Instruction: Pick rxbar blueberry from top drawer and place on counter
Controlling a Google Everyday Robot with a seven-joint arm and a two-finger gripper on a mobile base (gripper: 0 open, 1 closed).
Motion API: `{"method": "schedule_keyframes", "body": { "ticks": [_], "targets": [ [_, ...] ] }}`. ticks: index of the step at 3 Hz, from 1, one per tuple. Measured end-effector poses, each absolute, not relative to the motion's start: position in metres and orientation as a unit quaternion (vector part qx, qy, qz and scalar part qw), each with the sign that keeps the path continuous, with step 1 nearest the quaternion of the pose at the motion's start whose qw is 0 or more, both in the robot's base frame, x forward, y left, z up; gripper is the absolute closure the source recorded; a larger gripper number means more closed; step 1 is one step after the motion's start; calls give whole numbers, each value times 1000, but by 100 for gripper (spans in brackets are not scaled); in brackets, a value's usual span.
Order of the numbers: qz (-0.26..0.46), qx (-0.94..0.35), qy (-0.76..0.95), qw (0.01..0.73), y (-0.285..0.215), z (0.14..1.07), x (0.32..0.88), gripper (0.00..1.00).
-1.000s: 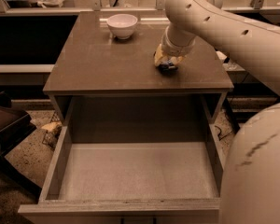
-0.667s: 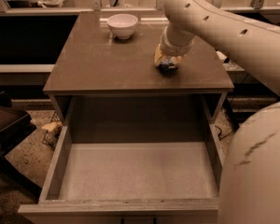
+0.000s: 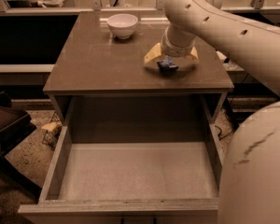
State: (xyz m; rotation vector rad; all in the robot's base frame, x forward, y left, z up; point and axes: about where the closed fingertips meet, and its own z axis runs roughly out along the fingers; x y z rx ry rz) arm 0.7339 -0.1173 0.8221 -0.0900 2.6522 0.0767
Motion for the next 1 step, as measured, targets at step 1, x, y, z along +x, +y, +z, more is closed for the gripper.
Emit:
{"method": "schedule_keyframes", "body": {
  "ticks": [1],
  "targets": [
    [28,-33,970,241,-117,822,734,0]
  ]
}}
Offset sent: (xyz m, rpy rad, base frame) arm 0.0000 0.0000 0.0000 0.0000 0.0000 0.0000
